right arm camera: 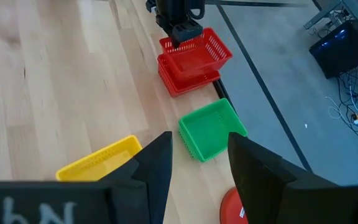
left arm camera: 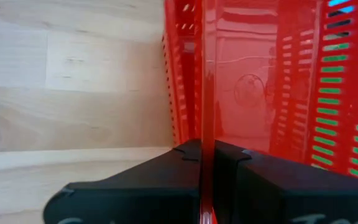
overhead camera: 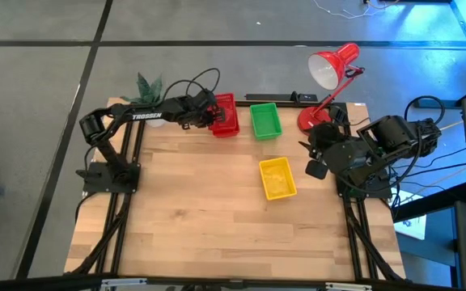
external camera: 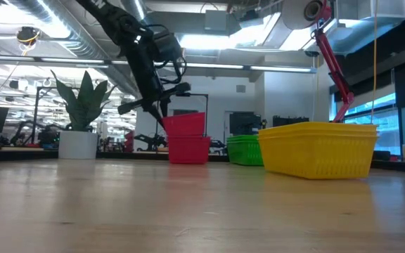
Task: Stack baskets by color
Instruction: Stack the bottom red bin on the top red bin
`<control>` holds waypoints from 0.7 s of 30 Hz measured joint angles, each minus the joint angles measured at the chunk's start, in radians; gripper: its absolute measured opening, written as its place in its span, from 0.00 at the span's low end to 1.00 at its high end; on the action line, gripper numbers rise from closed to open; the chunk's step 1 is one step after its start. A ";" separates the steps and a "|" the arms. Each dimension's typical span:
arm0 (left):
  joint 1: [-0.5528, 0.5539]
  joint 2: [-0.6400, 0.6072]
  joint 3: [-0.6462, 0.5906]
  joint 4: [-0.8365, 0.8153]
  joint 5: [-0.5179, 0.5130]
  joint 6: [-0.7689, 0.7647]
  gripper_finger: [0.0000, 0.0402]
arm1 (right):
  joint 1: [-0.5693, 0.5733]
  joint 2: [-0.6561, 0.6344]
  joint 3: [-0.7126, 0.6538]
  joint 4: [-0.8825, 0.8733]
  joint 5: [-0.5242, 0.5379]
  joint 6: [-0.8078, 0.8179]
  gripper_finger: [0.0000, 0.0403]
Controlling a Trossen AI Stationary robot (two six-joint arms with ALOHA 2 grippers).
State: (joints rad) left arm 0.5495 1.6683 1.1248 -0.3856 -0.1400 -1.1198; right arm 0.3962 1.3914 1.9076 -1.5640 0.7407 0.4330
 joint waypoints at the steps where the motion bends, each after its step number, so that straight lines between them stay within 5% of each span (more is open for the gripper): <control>1: 0.000 0.000 0.000 0.000 0.000 0.000 0.00 | 0.000 0.000 0.000 -0.002 0.000 0.000 0.39; 21: 0.011 0.000 0.000 0.005 0.049 -0.015 0.03 | 0.000 0.000 0.000 -0.007 0.000 -0.022 0.39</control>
State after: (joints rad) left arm 0.5607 1.6680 1.1248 -0.3805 -0.0907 -1.1344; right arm 0.3962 1.3914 1.9076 -1.5711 0.7409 0.4105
